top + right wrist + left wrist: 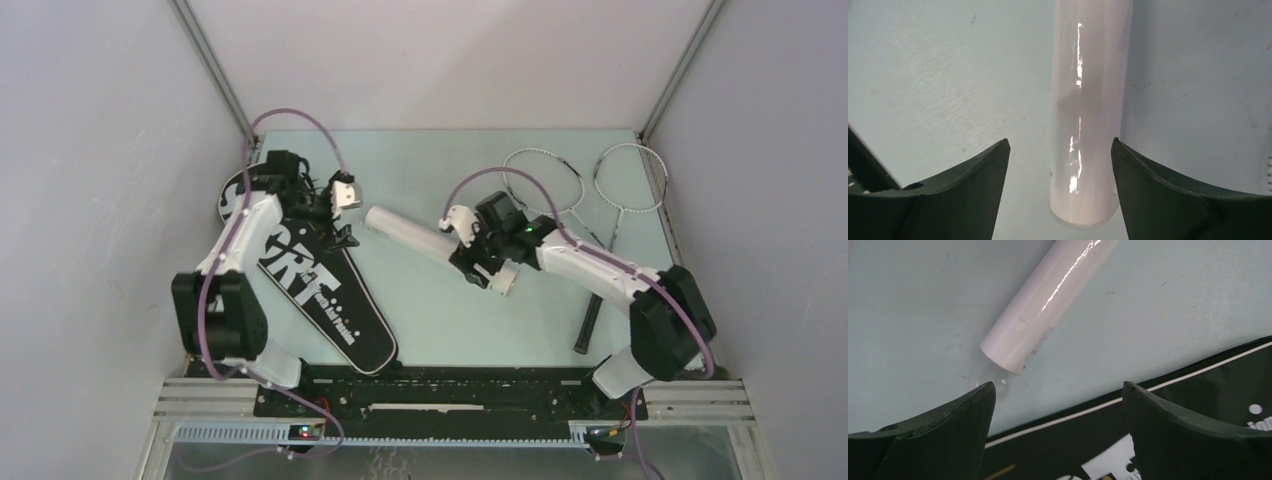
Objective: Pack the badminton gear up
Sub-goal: Place the shuttle tube at the center of the board, then move the shuttle tube to the center of the board.
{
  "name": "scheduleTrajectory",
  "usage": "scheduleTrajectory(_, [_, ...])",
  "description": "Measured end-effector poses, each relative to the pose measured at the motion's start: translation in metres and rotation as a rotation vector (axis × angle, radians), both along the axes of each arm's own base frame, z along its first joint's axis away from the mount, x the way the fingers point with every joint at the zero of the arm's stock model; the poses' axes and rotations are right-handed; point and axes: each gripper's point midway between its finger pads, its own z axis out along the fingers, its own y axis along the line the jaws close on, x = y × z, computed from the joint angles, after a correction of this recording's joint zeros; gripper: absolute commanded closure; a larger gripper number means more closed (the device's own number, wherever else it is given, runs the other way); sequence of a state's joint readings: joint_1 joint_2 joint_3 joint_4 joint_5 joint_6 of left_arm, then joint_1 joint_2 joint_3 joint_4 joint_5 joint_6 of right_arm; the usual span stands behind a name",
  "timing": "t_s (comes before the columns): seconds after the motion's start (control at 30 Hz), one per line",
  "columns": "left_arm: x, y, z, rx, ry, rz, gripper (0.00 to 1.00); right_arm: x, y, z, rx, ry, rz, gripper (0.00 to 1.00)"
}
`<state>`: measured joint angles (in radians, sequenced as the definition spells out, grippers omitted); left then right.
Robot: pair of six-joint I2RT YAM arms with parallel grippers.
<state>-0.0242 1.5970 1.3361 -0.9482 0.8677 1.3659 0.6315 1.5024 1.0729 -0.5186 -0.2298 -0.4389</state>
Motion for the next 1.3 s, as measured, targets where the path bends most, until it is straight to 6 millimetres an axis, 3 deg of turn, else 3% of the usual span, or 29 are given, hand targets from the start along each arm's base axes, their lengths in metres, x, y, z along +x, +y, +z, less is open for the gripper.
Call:
scheduleTrajectory(0.2, [-0.033, 0.022, 0.016, -0.034, -0.03, 0.18, 0.0, 0.015, 0.016, -0.024, -0.142, -0.049, 0.021, 0.16])
scheduleTrajectory(0.4, [-0.058, 0.023, 0.023, -0.055, -0.095, 0.243, 0.0, 0.028, 0.008, -0.051, -0.268, -0.064, -0.005, 0.16])
scheduleTrajectory(0.5, [-0.065, 0.025, 0.022, -0.059, -0.111, 0.273, 0.0, 0.035, 0.004, -0.059, -0.317, -0.075, -0.018, 0.24])
scheduleTrajectory(0.63, [-0.064, 0.028, 0.025, -0.073, -0.12, 0.333, 0.0, 0.043, 0.009, -0.062, -0.344, -0.081, -0.027, 0.33])
scheduleTrajectory(0.73, [-0.061, 0.03, 0.033, -0.098, -0.123, 0.394, 0.0, 0.053, 0.024, -0.059, -0.331, -0.084, -0.033, 0.37])
scheduleTrajectory(0.97, [-0.062, 0.038, 0.056, -0.142, -0.139, 0.537, 0.0, 0.077, 0.058, -0.054, -0.302, -0.077, -0.056, 0.38])
scheduleTrajectory(1.3, [-0.064, 0.048, 0.054, -0.146, -0.084, 0.655, 0.0, 0.114, 0.098, -0.056, -0.272, -0.058, -0.1, 0.39])
